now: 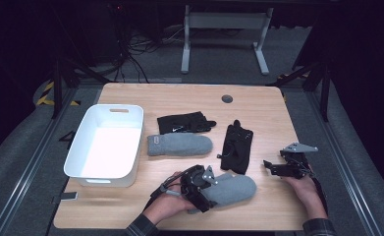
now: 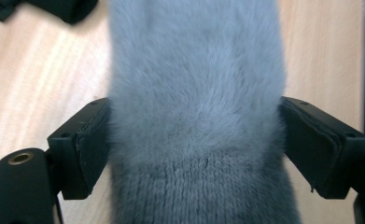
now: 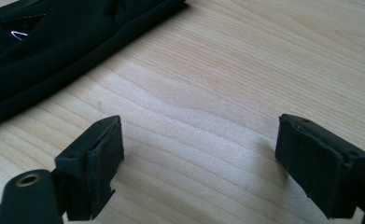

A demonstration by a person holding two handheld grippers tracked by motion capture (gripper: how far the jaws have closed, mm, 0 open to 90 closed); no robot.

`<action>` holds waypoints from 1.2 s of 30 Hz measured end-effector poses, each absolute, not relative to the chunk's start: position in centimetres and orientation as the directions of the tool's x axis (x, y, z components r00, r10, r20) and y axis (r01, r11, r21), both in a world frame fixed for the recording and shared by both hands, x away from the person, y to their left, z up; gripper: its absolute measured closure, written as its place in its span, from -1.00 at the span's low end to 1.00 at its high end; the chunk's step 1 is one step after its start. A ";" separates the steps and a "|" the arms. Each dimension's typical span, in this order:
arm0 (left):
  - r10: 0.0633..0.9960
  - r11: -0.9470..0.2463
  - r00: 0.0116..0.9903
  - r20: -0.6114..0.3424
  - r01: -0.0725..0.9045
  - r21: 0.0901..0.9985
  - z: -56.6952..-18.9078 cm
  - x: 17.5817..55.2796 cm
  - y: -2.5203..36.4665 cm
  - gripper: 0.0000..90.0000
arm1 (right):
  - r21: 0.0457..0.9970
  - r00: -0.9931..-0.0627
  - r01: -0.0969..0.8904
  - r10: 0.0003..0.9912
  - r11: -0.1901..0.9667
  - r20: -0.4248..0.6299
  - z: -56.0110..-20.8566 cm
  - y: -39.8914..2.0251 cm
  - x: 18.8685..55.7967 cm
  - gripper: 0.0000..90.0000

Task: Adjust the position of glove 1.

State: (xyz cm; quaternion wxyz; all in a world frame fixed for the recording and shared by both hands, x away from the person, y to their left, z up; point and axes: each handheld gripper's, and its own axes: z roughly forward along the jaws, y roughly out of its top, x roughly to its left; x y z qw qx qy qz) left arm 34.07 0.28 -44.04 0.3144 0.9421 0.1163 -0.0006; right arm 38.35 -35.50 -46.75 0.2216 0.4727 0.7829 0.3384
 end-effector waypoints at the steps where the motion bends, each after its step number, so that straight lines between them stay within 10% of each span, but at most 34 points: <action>1: 0.226 -0.765 0.972 -0.067 0.220 0.606 -43.6 34.2 0.5 -0.65 | 0.739 -0.455 0.590 0.890 0.324 -0.027 -46.8 -35.5 38.3 -0.65; 15: 0.442 -0.709 0.895 0.059 0.308 0.635 -40.9 41.6 4.2 -0.14 | 0.740 -0.458 0.589 0.889 0.326 -0.027 -46.8 -35.5 38.3 -0.65; 25: 0.576 -0.693 0.811 0.099 0.421 0.585 -42.1 44.8 6.2 0.98 | 0.740 -0.460 0.588 0.888 0.327 -0.027 -46.8 -35.5 38.3 -0.65; 36: 0.606 -0.680 0.795 0.027 0.501 0.536 -43.4 46.0 5.0 1.00 | 0.740 -0.460 0.588 0.888 0.327 -0.027 -46.8 -35.5 38.3 -0.65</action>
